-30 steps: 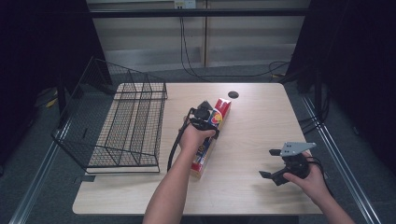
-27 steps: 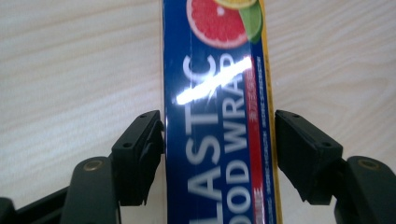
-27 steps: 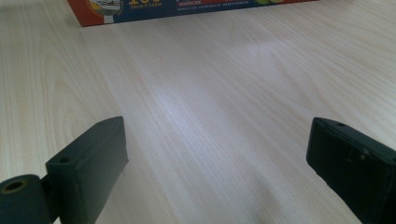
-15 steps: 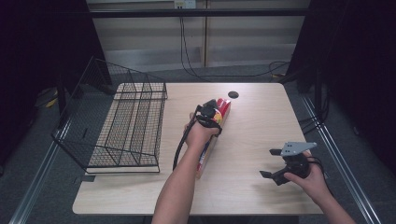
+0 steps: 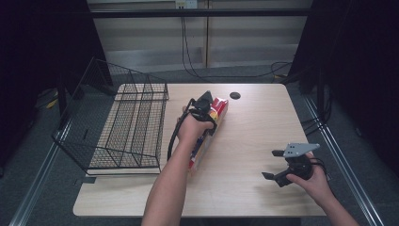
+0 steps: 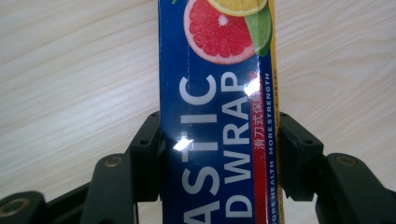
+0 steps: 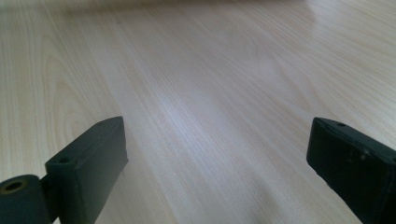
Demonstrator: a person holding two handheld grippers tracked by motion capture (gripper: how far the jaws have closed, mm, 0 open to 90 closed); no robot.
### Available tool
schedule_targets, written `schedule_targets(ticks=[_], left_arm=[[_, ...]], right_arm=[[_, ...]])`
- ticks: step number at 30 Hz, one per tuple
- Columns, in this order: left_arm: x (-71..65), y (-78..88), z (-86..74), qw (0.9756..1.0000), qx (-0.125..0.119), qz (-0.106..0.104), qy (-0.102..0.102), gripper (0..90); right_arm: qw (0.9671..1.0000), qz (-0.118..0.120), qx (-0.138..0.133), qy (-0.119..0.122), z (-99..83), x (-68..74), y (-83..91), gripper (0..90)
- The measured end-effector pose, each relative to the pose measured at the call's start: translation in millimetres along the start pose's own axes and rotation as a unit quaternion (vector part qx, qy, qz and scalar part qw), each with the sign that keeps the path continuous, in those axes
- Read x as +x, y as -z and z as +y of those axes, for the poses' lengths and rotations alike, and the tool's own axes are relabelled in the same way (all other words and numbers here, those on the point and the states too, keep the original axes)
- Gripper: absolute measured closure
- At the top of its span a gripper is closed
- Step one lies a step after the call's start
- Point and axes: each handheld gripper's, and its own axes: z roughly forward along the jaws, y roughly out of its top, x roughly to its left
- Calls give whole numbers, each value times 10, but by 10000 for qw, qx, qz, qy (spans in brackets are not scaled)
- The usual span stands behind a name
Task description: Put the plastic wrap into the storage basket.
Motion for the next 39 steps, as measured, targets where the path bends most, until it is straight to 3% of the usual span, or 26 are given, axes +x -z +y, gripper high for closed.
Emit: schedule_targets(ticks=[2,13,27,39], left_arm=[[32,92,-1,9999,-5,76,-83,439],[176,523,-21,9998,-67,194,88,438],[277,893,-23,9992,-113,284,250,438],[339,1095,-37,9986,-206,287,395,437]], right_arm=[[10000,34,12,-21,1,1,-1,50],[10000,24,-1,15,7,7,-9,49],[10000,47,6,18,8,12,-13,46],[10000,76,-20,-7,14,19,-9,39]])
